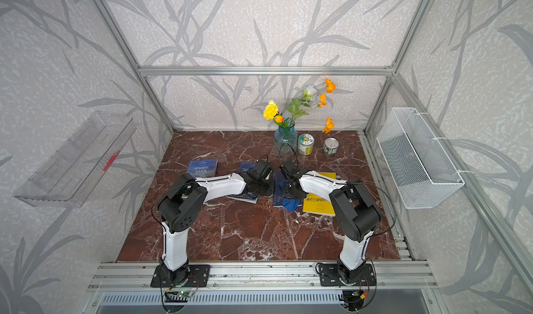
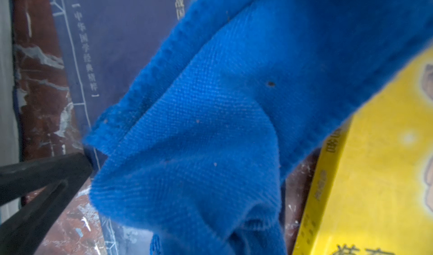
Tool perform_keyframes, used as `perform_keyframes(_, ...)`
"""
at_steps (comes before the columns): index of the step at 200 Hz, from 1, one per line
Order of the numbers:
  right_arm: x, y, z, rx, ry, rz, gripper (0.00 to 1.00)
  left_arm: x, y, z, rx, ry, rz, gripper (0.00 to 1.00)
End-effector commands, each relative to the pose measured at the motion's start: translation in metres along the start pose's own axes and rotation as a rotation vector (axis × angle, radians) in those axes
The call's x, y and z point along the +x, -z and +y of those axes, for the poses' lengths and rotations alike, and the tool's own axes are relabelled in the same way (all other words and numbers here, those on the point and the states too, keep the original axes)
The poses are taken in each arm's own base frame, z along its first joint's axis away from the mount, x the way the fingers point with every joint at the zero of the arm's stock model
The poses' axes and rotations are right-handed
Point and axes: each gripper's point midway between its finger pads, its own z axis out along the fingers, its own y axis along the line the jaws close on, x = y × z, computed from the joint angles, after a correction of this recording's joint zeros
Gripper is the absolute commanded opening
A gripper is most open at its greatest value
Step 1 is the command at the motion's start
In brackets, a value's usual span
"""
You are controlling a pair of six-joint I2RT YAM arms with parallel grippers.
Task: Wipe the cover of the book
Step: Wipe the dirt from the cover of the book.
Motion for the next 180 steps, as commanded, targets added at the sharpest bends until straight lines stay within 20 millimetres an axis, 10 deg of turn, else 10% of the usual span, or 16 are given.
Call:
perform_keyframes(1,0.062,-0.042,-0.025,0.093,-0.024,0.263,0.05,0.048,-0.019,0.040,-0.134,0.021,0.158,0.02)
perform_keyframes(47,0.073,-0.048,0.017,-0.040,-0.051,0.298,0.05,0.048,-0.019,0.042,-0.142,0.019,0.156,0.02)
perform_keyframes(118,0.080,-0.025,-0.059,0.038,-0.143,0.254,0.05,0.047,-0.019,0.042,-0.144,0.021,0.157,0.02)
perform_keyframes(180,0.096,-0.035,0.012,-0.058,-0.064,0.295,0.05,0.047,-0.018,0.043,-0.151,0.017,0.154,0.02)
